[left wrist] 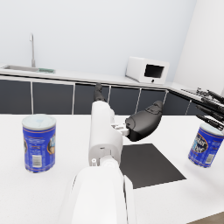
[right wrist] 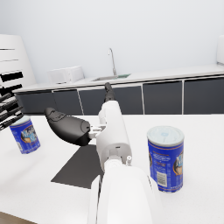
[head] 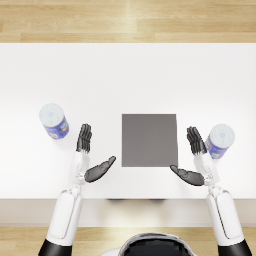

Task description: Pick up the blue can on the left and place it in the middle, then pick up the blue can on the right and place it on top of the can in the middle

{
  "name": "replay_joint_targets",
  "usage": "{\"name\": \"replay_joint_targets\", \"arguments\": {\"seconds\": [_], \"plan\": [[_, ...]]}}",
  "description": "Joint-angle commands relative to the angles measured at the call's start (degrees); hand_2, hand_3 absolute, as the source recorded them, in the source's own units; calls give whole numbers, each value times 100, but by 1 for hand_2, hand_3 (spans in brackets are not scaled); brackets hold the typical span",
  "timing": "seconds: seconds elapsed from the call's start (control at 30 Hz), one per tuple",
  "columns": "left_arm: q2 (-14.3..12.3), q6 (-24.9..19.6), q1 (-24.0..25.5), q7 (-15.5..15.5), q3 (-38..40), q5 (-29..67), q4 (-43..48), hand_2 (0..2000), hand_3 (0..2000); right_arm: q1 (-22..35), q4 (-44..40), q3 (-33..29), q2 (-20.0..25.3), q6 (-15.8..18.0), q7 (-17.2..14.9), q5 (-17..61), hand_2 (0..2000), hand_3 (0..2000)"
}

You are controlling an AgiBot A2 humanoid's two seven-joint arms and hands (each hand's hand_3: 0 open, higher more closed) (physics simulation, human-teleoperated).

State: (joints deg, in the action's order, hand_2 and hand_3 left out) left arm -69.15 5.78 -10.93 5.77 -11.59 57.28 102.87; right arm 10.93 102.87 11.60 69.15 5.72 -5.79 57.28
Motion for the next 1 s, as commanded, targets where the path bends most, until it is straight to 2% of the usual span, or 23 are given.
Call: {"name": "replay_joint_targets", "arguments": {"seconds": [0.03, 0.63, 0.67, 0.7, 0.77, 0.87, 1.0], "plan": [[0, 0, 0, 0, 0, 0, 0, 0, 0, 0, 0, 0, 0, 0, 0, 0, 0, 0], [0, 0, 0, 0, 0, 0, 0, 0, 0, 0, 0, 0, 0, 0, 0, 0, 0, 0], [-6, 0, -11, 0, -172, 0, -93, 0, 0, 11, -93, 172, 6, 0, 0, 0, 0, 0], [-54, -163, -72, -163, 1, 0, -63, 0, 0, 32, -4, 144, 35, -162, 164, 0, 0, 0], [-134, -365, -176, -364, 316, 0, 118, 0, 0, 84, 258, -65, 102, -361, 365, 0, 0, 0], [-224, -499, -339, -498, 694, 0, 110, 0, 0, 40, 588, -436, 131, -494, 500, 0, 0, 0], [-284, -557, -563, -556, 1221, 1015, 55, 0, 0, 6, 855, -1072, 169, -551, 558, 1016, 0, 0]]}}
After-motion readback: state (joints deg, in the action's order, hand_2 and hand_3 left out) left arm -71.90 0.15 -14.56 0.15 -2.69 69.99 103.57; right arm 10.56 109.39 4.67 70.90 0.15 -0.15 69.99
